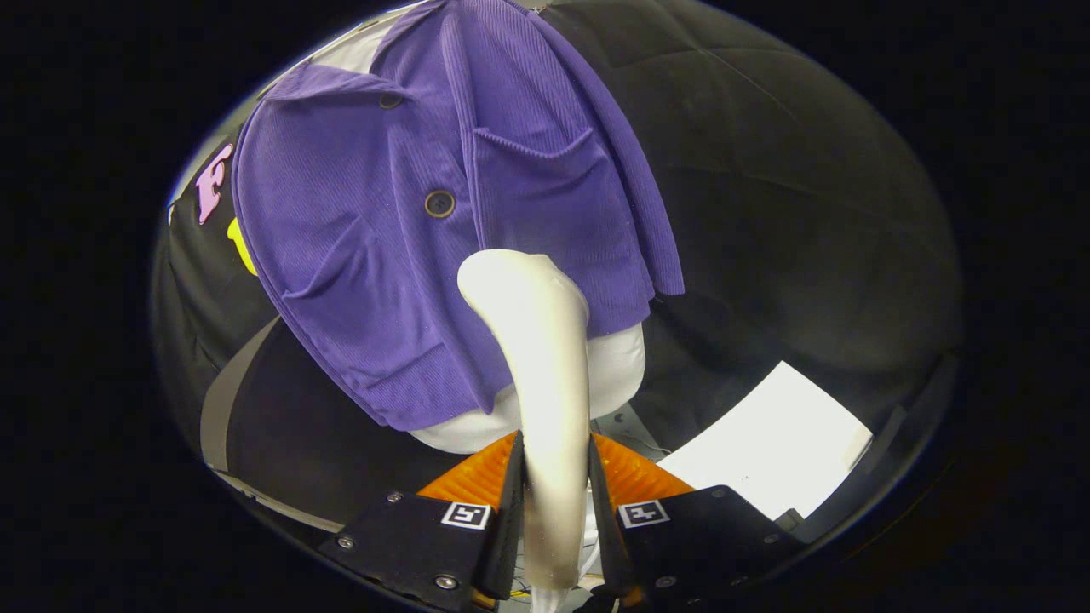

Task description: Iron the clothes twice with a garment steamer, once on the left side and once on the right side.

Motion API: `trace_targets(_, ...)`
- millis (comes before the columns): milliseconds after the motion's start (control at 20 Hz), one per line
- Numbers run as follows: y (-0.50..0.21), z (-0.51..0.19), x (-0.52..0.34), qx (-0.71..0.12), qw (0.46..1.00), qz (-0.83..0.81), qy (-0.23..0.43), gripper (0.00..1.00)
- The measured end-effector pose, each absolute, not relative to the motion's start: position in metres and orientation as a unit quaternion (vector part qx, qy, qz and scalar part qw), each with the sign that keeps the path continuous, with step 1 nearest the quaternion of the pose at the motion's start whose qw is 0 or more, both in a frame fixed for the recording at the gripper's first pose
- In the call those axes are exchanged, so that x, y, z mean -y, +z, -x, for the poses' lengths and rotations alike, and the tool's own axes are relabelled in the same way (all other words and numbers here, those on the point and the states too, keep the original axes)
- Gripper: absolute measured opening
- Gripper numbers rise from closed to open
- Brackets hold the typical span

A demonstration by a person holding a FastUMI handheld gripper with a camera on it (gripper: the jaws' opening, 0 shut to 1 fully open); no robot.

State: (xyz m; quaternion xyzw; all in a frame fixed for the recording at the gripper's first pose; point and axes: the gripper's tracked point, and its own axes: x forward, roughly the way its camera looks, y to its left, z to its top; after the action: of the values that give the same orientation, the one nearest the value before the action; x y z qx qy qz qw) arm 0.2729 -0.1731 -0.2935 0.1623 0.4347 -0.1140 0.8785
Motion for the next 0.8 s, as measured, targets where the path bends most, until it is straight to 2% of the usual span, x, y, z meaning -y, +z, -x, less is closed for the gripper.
trace_targets(350,-0.326,-0.268,0.166,-0.47,0.859,-0.166,-0.113,0.4)
trace_targets(800,-0.305,-0.267,0.166,-0.432,0.878,-0.183,-0.091,0.4)
